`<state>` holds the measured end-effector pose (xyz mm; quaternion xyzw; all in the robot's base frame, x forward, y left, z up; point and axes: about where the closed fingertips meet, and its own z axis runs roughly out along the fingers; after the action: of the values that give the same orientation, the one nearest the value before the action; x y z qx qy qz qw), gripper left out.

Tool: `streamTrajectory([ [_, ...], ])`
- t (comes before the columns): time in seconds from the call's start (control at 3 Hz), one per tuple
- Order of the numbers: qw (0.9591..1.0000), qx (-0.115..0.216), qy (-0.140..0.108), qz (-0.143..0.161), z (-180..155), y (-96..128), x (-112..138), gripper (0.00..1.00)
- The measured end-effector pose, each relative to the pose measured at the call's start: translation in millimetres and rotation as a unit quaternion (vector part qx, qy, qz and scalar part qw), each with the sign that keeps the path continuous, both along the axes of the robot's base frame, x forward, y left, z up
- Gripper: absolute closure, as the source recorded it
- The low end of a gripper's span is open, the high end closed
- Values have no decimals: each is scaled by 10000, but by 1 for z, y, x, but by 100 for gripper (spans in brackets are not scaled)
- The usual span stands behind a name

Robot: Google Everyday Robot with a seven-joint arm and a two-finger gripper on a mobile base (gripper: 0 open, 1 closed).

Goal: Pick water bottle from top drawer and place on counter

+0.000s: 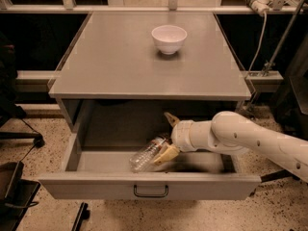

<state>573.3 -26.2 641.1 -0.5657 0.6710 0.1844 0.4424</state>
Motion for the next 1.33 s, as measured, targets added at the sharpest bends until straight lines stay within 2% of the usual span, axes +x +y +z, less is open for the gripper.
streamTrajectory([
  [0.33, 10000, 0, 0, 0, 0, 0, 0, 19],
  [1.33, 10000, 0, 0, 1, 0, 0, 0, 88],
])
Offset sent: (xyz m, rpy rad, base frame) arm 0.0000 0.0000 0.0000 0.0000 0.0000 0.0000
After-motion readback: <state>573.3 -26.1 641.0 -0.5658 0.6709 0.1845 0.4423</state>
